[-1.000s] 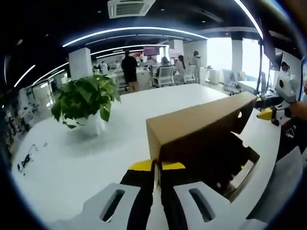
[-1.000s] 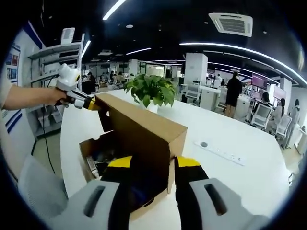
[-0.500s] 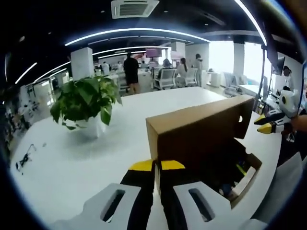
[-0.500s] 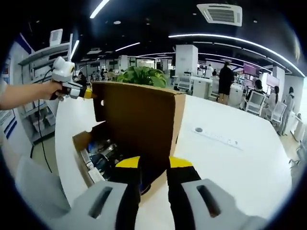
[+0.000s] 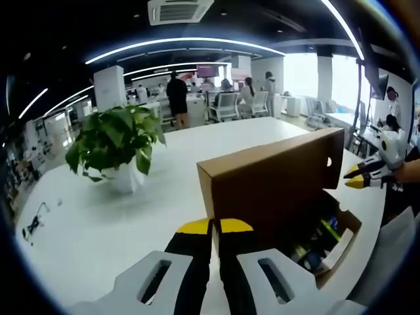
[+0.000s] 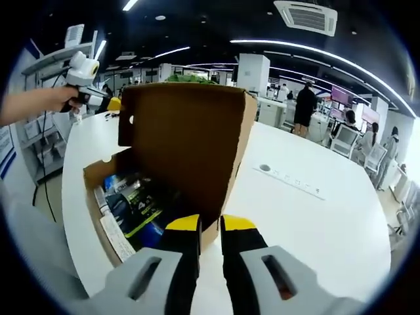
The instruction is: Operate the shoe box by opening the lid, removing the specified soft item, and placing it in the target area until the item is outside and the box remains undamaged.
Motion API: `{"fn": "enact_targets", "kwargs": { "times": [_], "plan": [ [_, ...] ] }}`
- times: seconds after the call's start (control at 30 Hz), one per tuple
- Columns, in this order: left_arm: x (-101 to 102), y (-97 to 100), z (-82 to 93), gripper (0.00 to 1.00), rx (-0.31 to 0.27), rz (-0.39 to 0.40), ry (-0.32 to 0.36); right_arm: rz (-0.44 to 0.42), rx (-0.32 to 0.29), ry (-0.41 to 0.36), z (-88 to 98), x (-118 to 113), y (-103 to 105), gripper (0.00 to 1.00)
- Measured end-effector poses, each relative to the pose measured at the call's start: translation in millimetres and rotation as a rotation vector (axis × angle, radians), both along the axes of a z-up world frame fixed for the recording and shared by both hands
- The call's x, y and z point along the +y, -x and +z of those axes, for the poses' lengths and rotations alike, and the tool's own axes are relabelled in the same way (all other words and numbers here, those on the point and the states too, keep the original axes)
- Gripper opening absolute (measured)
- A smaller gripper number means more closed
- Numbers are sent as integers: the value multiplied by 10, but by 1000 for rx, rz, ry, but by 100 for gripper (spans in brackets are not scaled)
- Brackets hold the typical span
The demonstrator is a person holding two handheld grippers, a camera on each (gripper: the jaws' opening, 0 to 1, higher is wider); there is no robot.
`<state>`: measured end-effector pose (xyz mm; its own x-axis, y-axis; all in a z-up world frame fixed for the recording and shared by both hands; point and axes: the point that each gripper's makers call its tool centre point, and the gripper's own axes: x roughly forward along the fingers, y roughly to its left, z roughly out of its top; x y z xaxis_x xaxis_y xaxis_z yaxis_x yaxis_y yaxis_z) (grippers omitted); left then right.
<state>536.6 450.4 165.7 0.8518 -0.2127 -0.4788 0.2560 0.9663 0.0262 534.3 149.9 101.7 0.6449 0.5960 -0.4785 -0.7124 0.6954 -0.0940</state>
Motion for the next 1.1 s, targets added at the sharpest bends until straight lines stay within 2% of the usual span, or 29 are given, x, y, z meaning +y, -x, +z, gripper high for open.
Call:
{"fn": "enact_targets", "kwargs": {
  "times": [0.3, 0.73, 0.97, 1.1],
  "plan": [
    [12, -72, -5, 0, -2, 17, 10, -34, -5, 11, -107, 14, -174, 6],
    [22, -185, -27, 0, 11, 19, -7, -57, 37, 16, -283, 86, -323, 1],
    [23, -251, -45, 0, 18, 15, -20, -99, 63, -15, -293, 80, -361, 0],
    [19, -295, -61, 0, 13, 10, -54, -99, 62, -13, -287, 81, -361, 0]
  ]
}}
